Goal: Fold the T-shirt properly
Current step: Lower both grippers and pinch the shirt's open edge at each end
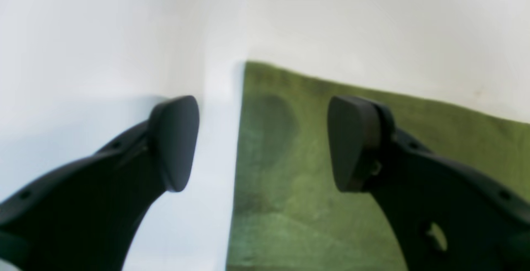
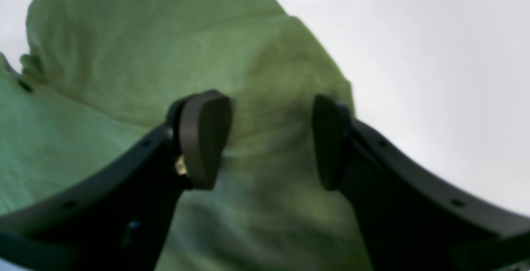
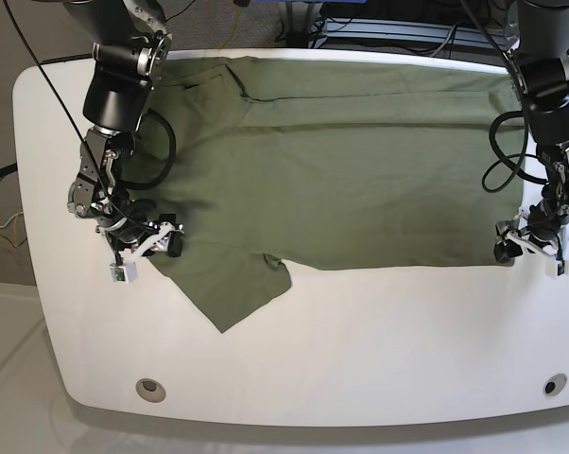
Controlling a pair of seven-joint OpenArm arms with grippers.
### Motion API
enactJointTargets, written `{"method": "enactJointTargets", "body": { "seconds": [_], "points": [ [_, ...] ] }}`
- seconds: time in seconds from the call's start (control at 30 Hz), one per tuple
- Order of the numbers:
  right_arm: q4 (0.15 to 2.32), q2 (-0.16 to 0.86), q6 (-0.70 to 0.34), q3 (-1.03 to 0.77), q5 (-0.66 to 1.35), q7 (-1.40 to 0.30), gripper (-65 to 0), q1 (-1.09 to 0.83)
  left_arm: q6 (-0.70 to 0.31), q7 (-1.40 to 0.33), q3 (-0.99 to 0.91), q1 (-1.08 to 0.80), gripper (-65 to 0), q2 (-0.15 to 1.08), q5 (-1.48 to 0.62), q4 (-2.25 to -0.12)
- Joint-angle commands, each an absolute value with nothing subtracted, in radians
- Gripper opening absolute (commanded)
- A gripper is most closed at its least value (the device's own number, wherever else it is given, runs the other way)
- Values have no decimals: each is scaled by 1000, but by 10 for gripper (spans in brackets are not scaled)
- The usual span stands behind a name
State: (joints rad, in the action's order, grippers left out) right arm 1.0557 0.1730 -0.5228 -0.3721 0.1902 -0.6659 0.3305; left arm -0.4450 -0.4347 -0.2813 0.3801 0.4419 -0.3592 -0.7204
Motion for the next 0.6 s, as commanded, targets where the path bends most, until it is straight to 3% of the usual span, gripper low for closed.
{"method": "enactJointTargets", "body": {
  "seconds": [0.0, 0.57],
  "points": [
    [1074, 183, -524, -371, 206, -660, -307, 352, -451, -408, -285, 413, -193, 460, -370, -720],
    [1071, 177, -535, -380, 203, -670, -314, 343, -457, -430, -270, 428, -199, 449, -367, -728]
  ]
}}
